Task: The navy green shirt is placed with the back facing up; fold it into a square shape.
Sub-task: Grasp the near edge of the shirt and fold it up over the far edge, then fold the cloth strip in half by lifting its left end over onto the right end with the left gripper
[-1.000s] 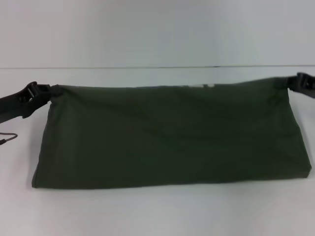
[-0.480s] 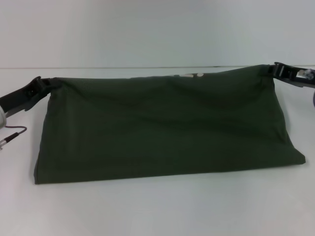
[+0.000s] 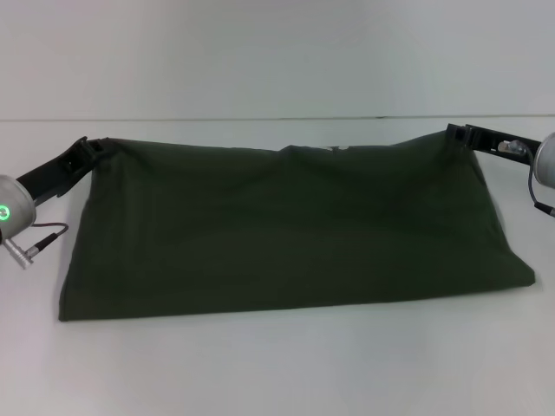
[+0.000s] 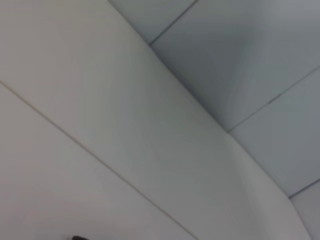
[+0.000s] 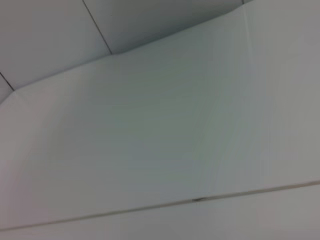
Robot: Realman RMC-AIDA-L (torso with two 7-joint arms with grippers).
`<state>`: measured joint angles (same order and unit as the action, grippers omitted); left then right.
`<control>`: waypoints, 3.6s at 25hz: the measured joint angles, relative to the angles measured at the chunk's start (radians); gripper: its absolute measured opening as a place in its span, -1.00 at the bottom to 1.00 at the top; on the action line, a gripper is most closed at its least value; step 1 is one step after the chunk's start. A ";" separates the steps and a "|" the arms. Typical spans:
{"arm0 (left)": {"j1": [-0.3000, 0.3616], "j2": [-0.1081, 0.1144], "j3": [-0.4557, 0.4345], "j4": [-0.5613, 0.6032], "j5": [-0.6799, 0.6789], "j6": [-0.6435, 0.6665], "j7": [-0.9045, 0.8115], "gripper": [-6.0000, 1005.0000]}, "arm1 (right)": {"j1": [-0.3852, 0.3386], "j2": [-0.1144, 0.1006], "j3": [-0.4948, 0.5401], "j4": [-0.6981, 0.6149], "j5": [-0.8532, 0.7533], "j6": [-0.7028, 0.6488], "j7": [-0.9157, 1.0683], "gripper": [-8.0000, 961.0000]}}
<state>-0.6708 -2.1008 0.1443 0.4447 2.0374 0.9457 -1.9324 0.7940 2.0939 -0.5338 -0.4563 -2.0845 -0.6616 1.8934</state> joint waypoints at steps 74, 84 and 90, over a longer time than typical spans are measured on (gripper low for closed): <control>0.296 0.054 -0.088 0.226 0.371 0.595 -0.730 0.59 | -0.302 0.001 -0.310 -0.026 0.238 -0.812 -1.027 0.94; 0.292 0.058 -0.076 0.225 0.375 0.558 -0.731 0.59 | -0.304 0.001 -0.310 -0.024 0.238 -0.816 -1.026 0.94; 0.290 0.058 -0.075 0.224 0.375 0.549 -0.731 0.59 | -0.305 0.001 -0.310 -0.024 0.238 -0.819 -1.016 0.94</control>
<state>-0.3810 -2.0432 0.0691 0.6688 2.4128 1.4946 -2.6639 0.4893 2.0953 -0.8436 -0.4806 -1.8470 -1.4804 0.8777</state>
